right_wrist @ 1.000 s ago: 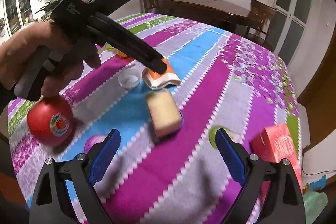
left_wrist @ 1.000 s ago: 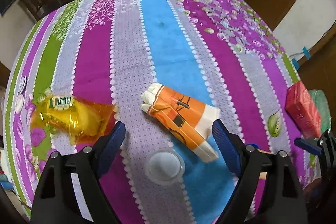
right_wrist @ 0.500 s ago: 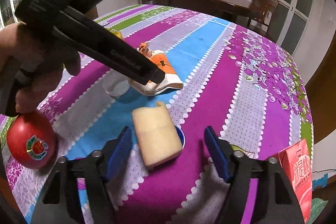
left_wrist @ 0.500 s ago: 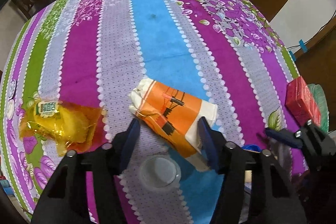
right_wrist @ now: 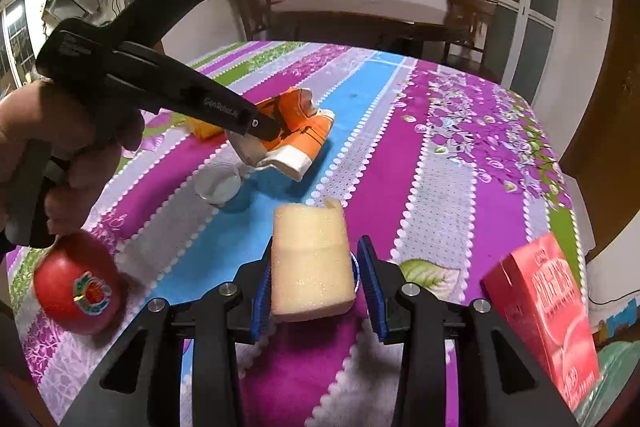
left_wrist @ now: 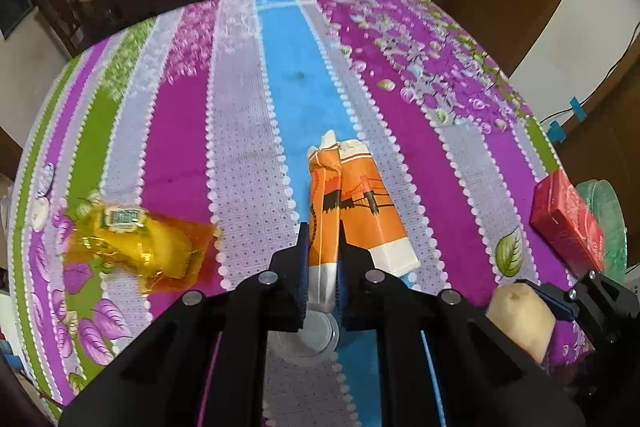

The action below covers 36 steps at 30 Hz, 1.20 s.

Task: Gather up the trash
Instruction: 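Grasp the orange-white carton with left gripper while right gripper grasps the beige sponge, then carry the orange-white carton and beige sponge over the green bin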

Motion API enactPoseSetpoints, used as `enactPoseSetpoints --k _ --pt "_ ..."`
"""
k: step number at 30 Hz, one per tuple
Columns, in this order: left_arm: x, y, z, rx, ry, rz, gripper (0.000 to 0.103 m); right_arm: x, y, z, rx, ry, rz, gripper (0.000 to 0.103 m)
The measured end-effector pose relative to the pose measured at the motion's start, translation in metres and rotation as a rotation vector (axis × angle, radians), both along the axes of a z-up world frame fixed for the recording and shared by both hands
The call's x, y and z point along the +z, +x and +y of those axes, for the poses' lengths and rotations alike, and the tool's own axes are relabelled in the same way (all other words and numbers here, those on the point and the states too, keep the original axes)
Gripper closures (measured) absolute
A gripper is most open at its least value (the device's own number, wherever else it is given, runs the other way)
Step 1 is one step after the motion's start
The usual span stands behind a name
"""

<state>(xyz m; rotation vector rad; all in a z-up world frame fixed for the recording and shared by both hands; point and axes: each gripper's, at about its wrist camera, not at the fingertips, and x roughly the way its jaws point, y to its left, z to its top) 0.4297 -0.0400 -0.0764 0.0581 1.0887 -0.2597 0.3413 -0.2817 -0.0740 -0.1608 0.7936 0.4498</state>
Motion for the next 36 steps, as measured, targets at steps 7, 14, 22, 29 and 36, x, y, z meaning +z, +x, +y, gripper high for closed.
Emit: enactPoseSetpoints --k 7,14,22,29,36 --pt "0.053 -0.054 0.01 0.017 0.024 -0.233 0.094 0.027 -0.047 -0.007 -0.063 0.015 -0.121 0.063" --pt "0.094 -0.132 0.026 0.083 0.049 -0.467 0.094 0.051 -0.09 -0.02 -0.129 0.052 -0.228 0.063" --pt "0.096 -0.207 0.022 0.128 0.06 -0.609 0.094 0.067 -0.139 -0.028 -0.187 0.062 -0.323 0.063" --pt "0.086 -0.248 -0.019 0.055 0.093 -0.652 0.094 0.077 -0.167 -0.043 -0.235 0.062 -0.385 0.063" --pt "0.078 -0.259 -0.065 -0.019 0.098 -0.667 0.094 0.085 -0.193 -0.076 -0.315 0.068 -0.416 0.063"
